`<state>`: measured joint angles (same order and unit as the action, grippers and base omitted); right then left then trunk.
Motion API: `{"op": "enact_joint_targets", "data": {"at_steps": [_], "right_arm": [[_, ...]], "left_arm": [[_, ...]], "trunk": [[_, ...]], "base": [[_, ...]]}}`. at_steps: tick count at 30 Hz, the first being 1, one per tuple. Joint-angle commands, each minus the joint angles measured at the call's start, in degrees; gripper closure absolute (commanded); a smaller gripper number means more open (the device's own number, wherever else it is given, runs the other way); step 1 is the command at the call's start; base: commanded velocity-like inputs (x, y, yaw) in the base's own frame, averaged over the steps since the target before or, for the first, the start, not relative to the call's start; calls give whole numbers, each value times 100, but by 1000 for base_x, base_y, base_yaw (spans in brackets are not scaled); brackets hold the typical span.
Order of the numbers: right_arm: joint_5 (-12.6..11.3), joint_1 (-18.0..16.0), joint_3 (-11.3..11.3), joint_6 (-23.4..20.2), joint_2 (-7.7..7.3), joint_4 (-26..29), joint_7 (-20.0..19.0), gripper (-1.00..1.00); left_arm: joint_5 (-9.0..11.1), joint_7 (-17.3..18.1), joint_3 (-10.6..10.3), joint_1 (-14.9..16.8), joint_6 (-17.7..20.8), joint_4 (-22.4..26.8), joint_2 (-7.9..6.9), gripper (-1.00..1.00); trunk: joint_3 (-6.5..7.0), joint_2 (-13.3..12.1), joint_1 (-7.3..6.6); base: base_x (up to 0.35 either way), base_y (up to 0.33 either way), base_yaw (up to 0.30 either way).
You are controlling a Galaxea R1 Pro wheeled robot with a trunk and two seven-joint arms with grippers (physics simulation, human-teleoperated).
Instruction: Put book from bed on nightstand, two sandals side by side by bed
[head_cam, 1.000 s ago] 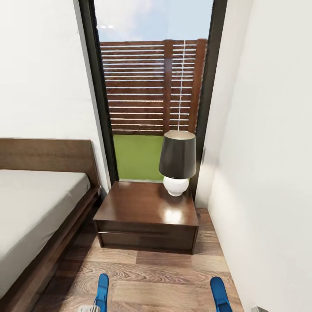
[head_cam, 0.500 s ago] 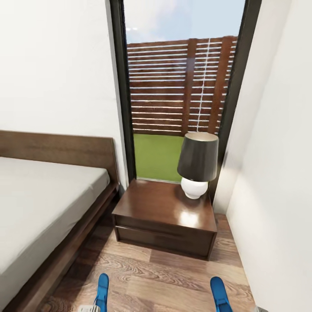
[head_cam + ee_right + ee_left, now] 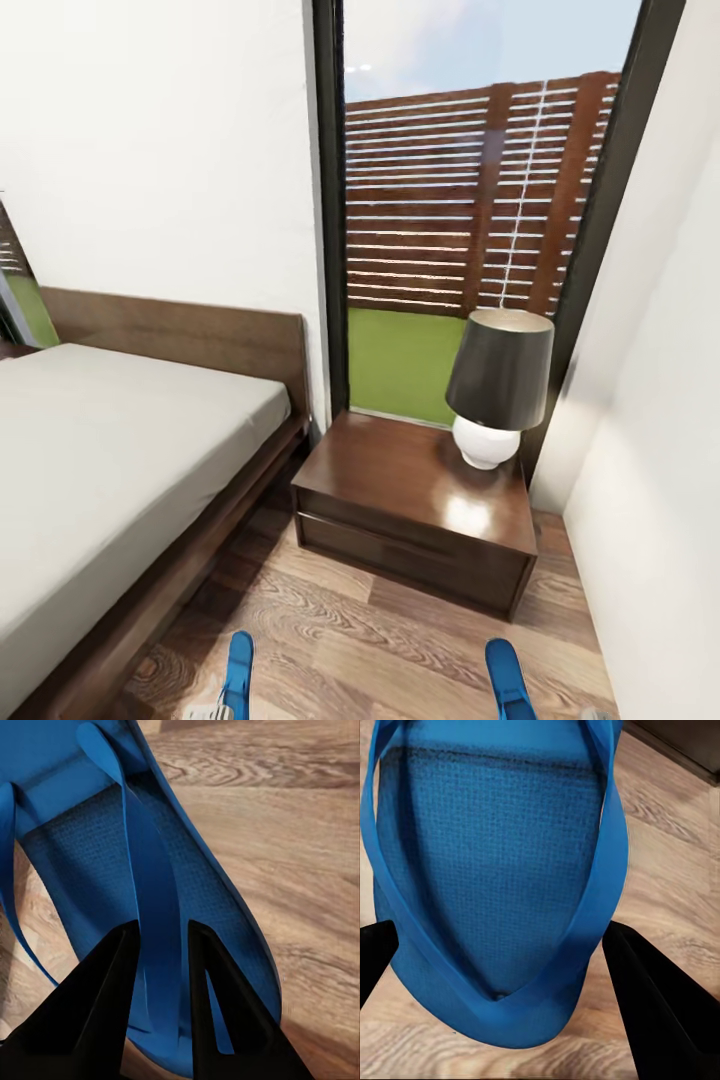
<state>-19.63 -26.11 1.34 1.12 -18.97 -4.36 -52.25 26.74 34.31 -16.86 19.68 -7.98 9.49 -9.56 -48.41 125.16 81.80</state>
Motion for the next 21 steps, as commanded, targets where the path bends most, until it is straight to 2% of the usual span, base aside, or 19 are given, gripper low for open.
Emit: {"op": "enact_joint_targets", "data": {"at_steps": [1,12,21], "right_arm": [[-41,-8,16,3,-1,-21,-40,100],[-48,-8,16,3,-1,-16,-47,100],[-50,-8,16,3,-1,-13,-49,100]], "left_arm": [[26,16,-46,7,-37,-8,-2,100],[25,23,-45,6,-37,-8,-5,100],[24,23,-46,7,-37,-8,-2,100]], "trunk": [[-5,3,-1],[-5,3,-1],[-5,3,-1]], "base": [[0,-1,286],[0,0,286],[-95,-65,287]]}}
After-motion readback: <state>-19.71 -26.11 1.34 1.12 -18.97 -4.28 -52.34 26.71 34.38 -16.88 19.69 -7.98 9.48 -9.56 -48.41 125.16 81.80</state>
